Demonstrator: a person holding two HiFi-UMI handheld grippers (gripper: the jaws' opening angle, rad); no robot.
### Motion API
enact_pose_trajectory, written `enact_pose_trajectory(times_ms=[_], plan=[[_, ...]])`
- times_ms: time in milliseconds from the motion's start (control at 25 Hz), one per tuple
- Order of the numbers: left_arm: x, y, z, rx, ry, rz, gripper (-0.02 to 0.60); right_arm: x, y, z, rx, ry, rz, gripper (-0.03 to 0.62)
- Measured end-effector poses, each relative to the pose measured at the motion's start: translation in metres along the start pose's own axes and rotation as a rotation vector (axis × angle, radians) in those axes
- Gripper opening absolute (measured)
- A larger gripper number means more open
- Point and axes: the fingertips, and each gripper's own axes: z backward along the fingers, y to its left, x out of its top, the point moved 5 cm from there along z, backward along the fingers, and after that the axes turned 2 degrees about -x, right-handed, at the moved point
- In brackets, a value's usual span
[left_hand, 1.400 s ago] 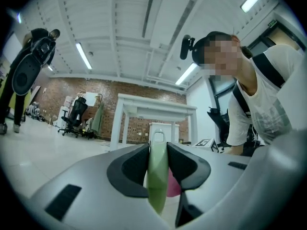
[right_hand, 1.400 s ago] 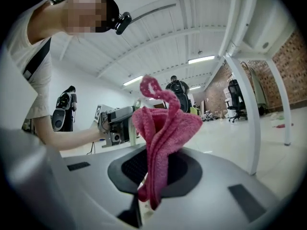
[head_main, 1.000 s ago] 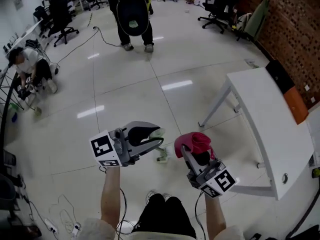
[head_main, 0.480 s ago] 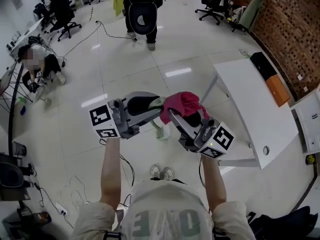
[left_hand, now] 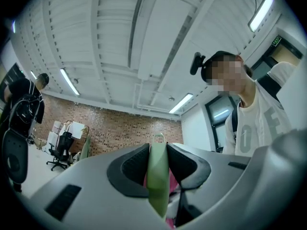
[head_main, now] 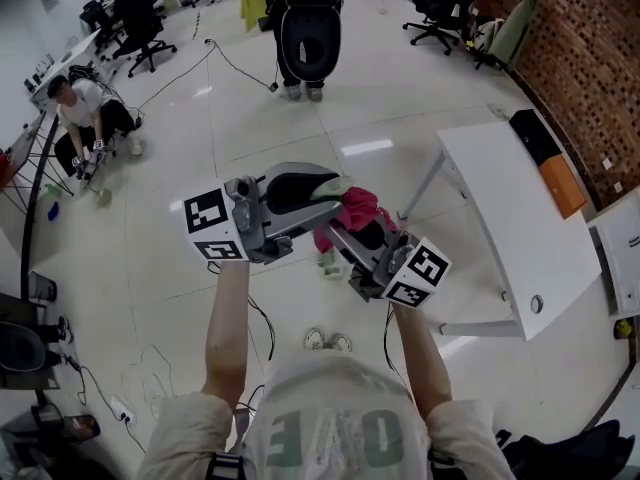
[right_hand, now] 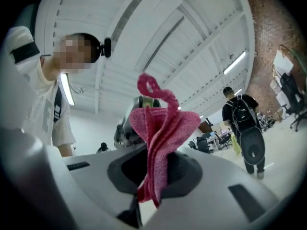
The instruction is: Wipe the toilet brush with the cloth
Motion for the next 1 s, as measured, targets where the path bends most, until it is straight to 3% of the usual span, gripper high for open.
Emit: enact_pose_trajectory(times_ms=[200, 320, 480, 760, 1000], plan=[[0.019, 0.0, 0.002, 0.008, -0.031, -0.029, 0.118, -0.052, -0.013, 0.005, -0.069, 0.174, 0.004, 0.031], [0.025, -0.002, 0.001, 0.042, 0.006, -0.075, 0.118, -0.08, -0.019, 0.012, -0.11, 0.267, 0.004, 0.032], [0.019, 0.008, 0.004, 0.097, 0.085, -0.078, 0.118, -0.088, -0.025, 0.018, -0.166, 0.288, 0.0, 0.031], [-0.004, 0.037, 0.019, 0.311, 0.083, -0.034, 0.118, -0.077, 0.006, 0.021, -0.23, 0.344, 0.175, 0.031], [0.0, 0.041, 0.009, 0.366, 0.046, -0.02, 0.118, -0.11, -0.009, 0.009, -0.409, 0.523, 0.31, 0.031]])
